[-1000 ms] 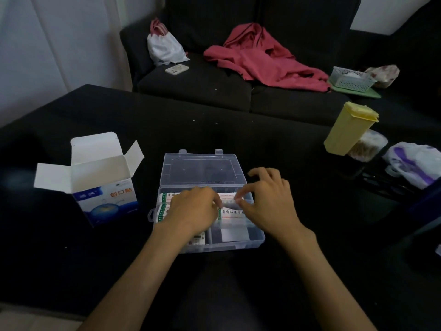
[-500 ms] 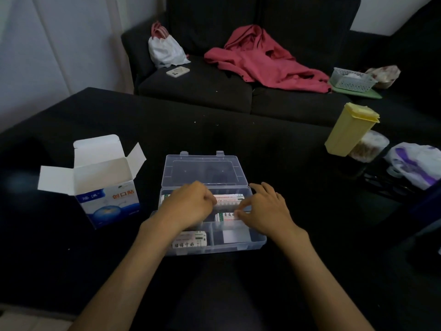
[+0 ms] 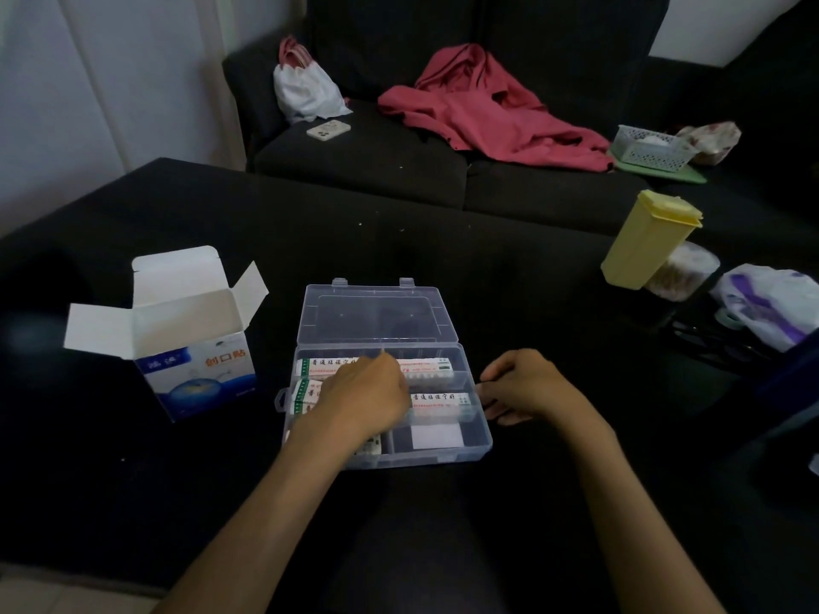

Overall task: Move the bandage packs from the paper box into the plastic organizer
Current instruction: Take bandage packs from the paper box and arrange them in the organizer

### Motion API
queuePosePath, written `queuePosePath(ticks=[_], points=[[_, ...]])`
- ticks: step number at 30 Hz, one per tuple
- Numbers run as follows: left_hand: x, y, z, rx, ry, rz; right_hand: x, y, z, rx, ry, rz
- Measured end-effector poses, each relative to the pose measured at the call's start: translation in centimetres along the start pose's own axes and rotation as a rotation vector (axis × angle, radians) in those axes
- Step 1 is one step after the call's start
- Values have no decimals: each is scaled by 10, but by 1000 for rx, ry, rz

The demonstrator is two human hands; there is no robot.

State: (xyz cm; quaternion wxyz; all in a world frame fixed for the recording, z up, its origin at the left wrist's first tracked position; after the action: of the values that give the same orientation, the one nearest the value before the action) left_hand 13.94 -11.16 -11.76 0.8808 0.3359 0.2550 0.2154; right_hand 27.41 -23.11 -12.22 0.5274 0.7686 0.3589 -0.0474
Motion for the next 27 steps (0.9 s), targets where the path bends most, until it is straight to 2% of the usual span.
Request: queuePosePath(ticks=[10,14,16,18,20,22,24,25,27], points=[[-9,-1,3,-3,-31,-32,1,0,-5,74,13,11],[-15,10,-1,-54,-30,7,-4,-8,-12,107,33,-51],[-20,21,-7,-131,-1,37,-5,-3,-17,72,45,-1],[-29,42,-15,-248,16,85,-8,10,-28,46,90,121],[-45,78,-26,-422,-17,221,-18,22,-50,40,174,228],[-72,125,-43,-511,-68,534,-34,23,-79,33,302,292],[-108,163,-62,-407,-71,890,-54,15,-118,28,486,325],[-122,173,-71,-331,-56,1001,-65,7,-141,23,587,331],[-132,180,-86,-204,-26,1078,-84,-13,-179,-10,752,324]])
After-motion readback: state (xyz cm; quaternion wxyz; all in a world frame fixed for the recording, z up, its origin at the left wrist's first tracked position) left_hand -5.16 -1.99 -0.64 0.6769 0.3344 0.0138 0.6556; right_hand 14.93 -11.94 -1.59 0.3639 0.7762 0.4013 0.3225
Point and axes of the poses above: each hand's wrist, its own x-axis towards the middle knuckle, its own y-axis out of the back of the hand, z = x × y, the point moved 10 cm from there along x, towards the middle knuckle, and after that the axes turned 12 degrees about -x, right-handed, at the moved point
